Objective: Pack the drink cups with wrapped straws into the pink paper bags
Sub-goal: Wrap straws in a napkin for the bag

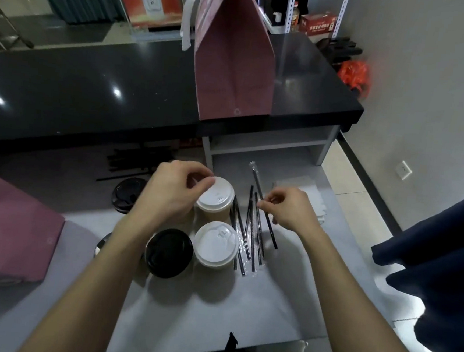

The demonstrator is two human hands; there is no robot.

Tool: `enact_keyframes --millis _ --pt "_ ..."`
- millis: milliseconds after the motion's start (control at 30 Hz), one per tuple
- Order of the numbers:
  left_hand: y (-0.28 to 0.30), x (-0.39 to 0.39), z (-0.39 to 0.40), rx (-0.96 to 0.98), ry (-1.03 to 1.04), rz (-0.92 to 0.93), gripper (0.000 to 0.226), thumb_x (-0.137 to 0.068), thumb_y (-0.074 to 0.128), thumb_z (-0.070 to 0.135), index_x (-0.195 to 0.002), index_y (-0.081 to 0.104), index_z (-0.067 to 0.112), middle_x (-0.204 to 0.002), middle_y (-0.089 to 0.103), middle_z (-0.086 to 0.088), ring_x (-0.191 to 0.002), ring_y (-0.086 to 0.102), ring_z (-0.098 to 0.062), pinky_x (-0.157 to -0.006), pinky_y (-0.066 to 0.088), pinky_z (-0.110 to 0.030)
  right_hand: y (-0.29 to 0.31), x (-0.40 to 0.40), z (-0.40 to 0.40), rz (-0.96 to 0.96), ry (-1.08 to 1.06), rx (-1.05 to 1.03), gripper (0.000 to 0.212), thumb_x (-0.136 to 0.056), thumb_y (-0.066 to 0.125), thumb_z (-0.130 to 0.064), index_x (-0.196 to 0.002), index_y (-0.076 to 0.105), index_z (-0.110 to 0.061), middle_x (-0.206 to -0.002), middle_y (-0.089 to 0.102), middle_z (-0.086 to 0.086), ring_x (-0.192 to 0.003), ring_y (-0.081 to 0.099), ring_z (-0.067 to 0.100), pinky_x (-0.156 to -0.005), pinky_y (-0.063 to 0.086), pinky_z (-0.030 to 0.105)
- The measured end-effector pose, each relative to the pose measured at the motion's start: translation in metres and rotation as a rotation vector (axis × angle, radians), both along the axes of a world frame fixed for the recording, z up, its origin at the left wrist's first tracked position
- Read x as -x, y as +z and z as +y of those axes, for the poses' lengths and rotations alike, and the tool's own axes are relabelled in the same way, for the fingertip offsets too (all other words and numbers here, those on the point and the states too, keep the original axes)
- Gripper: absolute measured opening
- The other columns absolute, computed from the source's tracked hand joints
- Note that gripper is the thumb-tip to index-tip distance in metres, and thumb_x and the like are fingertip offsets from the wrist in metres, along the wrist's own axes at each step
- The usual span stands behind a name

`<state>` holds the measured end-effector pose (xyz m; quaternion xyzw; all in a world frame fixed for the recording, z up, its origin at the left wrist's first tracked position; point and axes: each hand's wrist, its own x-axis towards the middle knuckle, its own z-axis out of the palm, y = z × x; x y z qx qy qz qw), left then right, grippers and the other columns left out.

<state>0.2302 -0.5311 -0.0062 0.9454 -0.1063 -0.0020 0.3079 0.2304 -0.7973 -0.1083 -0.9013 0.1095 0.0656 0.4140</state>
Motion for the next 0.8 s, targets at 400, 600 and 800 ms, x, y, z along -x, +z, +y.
enact_keyframes --millis 400,600,800 --pt "-0.022 -0.033 -0.045 0.466 0.114 0.218 0.014 -0.105 0.067 0.023 -0.095 0.076 0.018 -0.083 0.081 0.0 -0.081 0.078 -0.013 -0.068 0.057 -0.033 0.04 0.001 0.017 -0.222 0.181 -0.225 0.025 -0.1 0.075 -0.05 -0.089 0.083 -0.029 -0.075 0.078 -0.012 -0.062 0.074 0.01 -0.059 0.057 0.024" --pt "-0.034 -0.043 -0.033 0.59 0.2 0.232 0.011 -0.11 0.057 0.019 -0.107 0.064 0.011 -0.088 0.084 -0.007 -0.084 0.083 -0.029 -0.067 0.058 -0.04 -0.047 -0.015 0.012 0.116 0.038 0.266 0.034 -0.097 0.077 -0.033 -0.079 0.075 -0.004 -0.076 0.076 0.01 -0.077 0.077 0.03 -0.077 0.063 0.037" --pt "-0.035 -0.042 -0.032 0.566 0.183 0.248 0.012 -0.112 0.057 0.02 -0.115 0.063 0.009 -0.088 0.084 -0.008 -0.079 0.083 -0.033 -0.064 0.062 -0.04 -0.061 -0.018 0.011 0.19 -0.006 0.269 0.026 -0.089 0.072 -0.011 -0.067 0.06 -0.004 -0.068 0.063 0.01 -0.076 0.072 0.034 -0.062 0.051 0.031"
